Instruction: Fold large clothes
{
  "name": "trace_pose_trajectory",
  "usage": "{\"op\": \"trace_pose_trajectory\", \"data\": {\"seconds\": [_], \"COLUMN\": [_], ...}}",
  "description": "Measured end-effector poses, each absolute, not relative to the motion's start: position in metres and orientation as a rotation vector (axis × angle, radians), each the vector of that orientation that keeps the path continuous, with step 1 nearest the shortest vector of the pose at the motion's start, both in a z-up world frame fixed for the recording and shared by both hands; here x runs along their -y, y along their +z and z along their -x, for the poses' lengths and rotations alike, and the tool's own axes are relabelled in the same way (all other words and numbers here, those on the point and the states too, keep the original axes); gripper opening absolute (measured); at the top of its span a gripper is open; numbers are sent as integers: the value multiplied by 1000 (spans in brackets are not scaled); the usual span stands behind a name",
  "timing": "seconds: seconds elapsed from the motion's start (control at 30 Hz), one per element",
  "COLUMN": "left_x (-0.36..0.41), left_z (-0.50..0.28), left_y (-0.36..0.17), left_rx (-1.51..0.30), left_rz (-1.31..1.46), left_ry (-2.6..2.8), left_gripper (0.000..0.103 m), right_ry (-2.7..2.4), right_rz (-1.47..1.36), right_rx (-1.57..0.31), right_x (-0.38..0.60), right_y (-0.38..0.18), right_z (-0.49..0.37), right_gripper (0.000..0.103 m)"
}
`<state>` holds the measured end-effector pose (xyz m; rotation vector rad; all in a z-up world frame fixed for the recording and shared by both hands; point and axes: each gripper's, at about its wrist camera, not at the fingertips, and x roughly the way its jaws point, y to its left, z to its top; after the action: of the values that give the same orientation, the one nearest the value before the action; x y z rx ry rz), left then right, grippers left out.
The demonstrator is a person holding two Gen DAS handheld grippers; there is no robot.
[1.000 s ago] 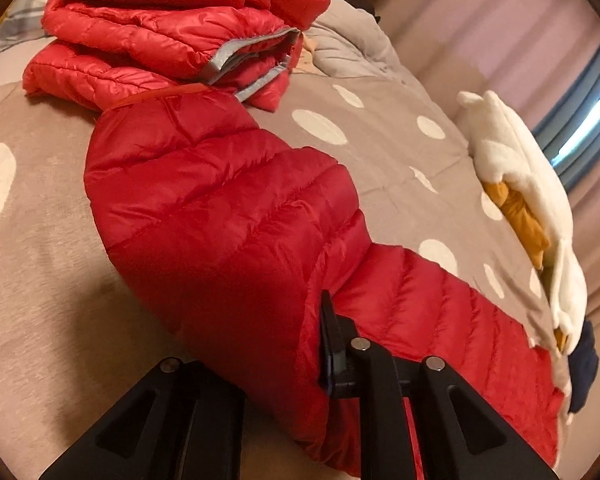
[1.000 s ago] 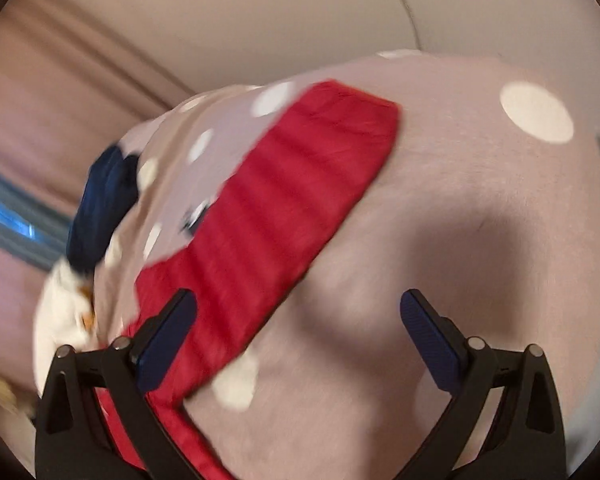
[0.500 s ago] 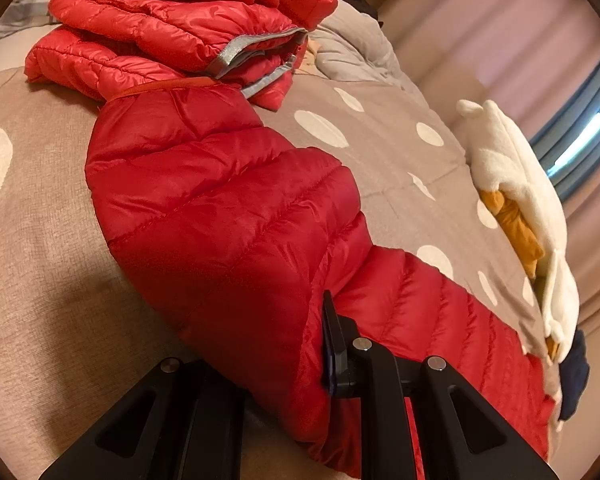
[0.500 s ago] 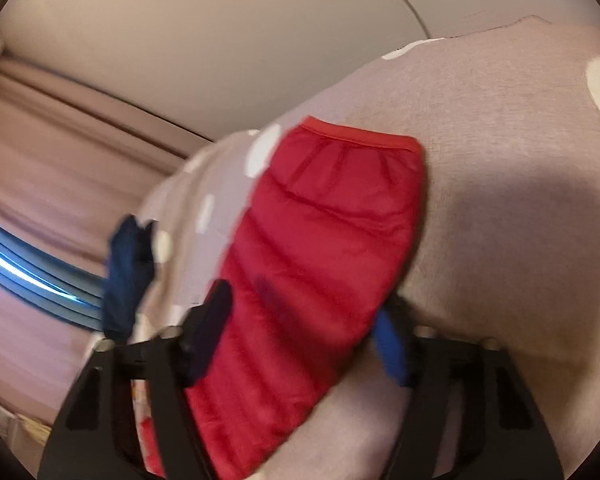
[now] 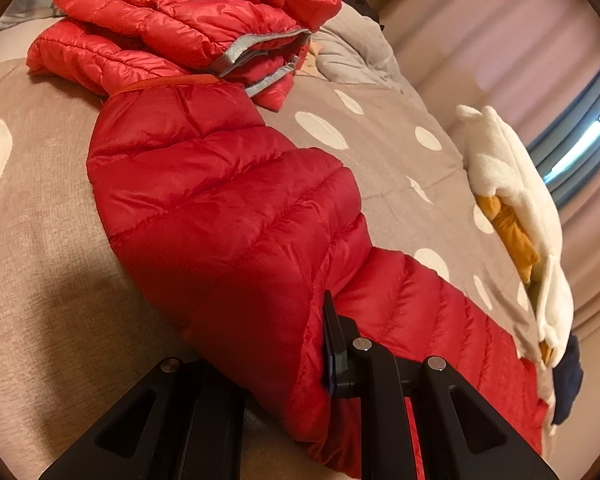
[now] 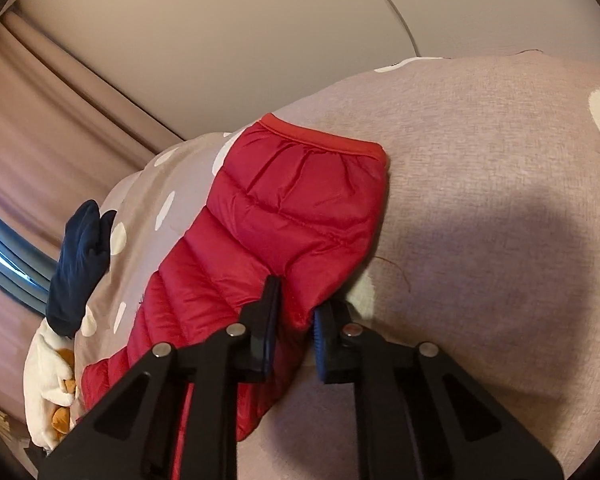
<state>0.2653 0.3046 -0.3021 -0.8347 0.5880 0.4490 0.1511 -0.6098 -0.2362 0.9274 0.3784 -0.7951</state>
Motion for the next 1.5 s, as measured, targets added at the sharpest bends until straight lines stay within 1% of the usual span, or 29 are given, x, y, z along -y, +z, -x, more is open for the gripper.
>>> {"op": "trace_pose_trajectory", "data": {"seconds": [0.1,0.2,0.27,0.3,0.33,0.43,0.53,0.63,0.7,0.83,0.93,1.07,1.13,1.2,1.23,1.33,1.5], "left_x": [-303,-302,-302,-301,-300,-298,-299,-299,-299,-301,-302,-303,-303,-305,-305,-306,-306], "left_z": [-266,-266,-267,-268,-269,-271,-271,-271,-271,-270,-270,-270,-270,-269,-269,-269,-269], "left_y": [-301,-300,-300,-300,-299,-298,-298,-298,-299,-300,-300,-301,-301,-302,-302,-303,-303], "left_rx": [-593,-595,-596,-599,-603,-610,-607,-603,-604,-593,-589,-587,-585,-584,-583,-580,-579], "left_rz": [821,817,813,804,794,776,783,788,787,808,814,820,824,826,828,832,833], "left_ry": [457,460,463,468,474,485,481,478,478,467,463,459,457,455,453,450,450], "left_gripper": [19,19,19,19,19,19,19,19,19,19,19,19,19,19,19,19,19], "right_ry": [-821,-891,-964,-995,-990,-848,-750,-582,-447,-195,-16,146,209,250,266,242,234], "right_rz": [-884,-781,-637,-551,-463,-455,-425,-391,-363,-322,-343,-334,-302,-277,-254,-201,-261], "right_rx": [-407,-496,-609,-668,-712,-663,-570,-474,-446,-427,-452,-514,-562,-622,-647,-708,-736], "right_x": [608,604,595,587,575,550,512,456,408,316,252,173,136,110,98,82,91], "right_y": [-234,-229,-217,-211,-202,-176,-134,-88,-63,-39,-38,-52,-67,-84,-93,-117,-133], "right_z": [-157,-173,-199,-213,-229,-248,-269,-288,-301,-313,-326,-349,-361,-367,-365,-370,-374], "right_gripper": [12,11,13,10,10,9,9,8,8,9,9,9,9,12,12,13,13]}}
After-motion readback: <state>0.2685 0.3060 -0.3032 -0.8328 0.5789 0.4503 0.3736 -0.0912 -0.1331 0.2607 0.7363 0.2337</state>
